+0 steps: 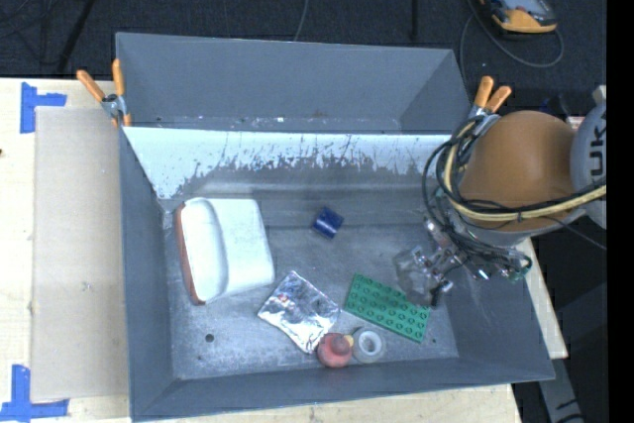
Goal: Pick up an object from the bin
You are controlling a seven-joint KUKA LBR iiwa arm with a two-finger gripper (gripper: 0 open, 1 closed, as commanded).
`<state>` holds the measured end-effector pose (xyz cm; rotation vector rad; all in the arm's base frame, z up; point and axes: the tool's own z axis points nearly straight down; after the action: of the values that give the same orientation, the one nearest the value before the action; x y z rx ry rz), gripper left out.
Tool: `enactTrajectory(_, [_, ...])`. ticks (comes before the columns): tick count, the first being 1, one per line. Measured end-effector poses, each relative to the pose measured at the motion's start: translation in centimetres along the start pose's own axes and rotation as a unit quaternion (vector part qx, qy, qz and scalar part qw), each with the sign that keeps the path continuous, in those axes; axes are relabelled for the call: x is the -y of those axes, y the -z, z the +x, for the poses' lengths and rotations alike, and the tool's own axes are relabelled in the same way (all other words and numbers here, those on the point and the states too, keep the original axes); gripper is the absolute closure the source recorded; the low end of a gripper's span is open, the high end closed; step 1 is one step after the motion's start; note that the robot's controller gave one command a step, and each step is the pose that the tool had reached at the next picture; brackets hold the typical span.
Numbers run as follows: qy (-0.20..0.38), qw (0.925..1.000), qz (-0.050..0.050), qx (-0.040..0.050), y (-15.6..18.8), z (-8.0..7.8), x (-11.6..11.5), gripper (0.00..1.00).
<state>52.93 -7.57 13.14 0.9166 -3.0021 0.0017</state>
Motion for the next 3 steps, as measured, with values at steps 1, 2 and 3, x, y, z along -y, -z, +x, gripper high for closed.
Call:
enactTrajectory(1, [0.001, 1.0000, -0.001, 0.0016, 0.2, -0.2, -0.3, 0.00])
enactTrajectory(2, [-0.051, 0.9987, -0.002, -0.0008, -6.5, -1.5, -0.2, 0.00])
enactTrajectory(3, [-0.051, 0.9987, 0.002, 0.0042, -5.8, -1.8, 0.1, 1.00])
